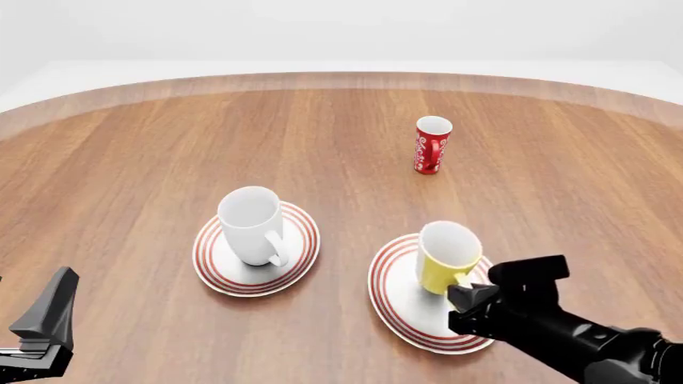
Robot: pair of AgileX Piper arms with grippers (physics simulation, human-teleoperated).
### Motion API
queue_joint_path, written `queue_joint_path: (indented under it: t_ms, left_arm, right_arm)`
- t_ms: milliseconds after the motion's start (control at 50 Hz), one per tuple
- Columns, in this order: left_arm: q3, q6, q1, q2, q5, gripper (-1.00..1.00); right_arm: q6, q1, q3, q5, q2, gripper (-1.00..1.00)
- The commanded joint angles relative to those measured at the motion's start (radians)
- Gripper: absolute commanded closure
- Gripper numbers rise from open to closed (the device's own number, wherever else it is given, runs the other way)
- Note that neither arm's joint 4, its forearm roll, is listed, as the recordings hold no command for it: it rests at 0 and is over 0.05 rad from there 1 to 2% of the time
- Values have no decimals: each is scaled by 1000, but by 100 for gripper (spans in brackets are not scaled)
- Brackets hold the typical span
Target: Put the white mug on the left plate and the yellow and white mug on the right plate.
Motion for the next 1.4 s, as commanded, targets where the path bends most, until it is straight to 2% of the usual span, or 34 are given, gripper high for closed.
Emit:
queue_joint_path:
  t_ms: [20,960,980,1400]
  left_arm:
    - [0,0,0,0,0,-100]
    - [0,0,0,0,0,-100]
    - [0,0,0,0,0,-100]
    - [0,0,0,0,0,-100]
  right_arm:
    - [11,0,2,-40,39,100]
    - [10,-12,13,-46,40,100]
    - [8,-11,8,-41,40,-100]
    - [8,-11,8,-41,40,-100]
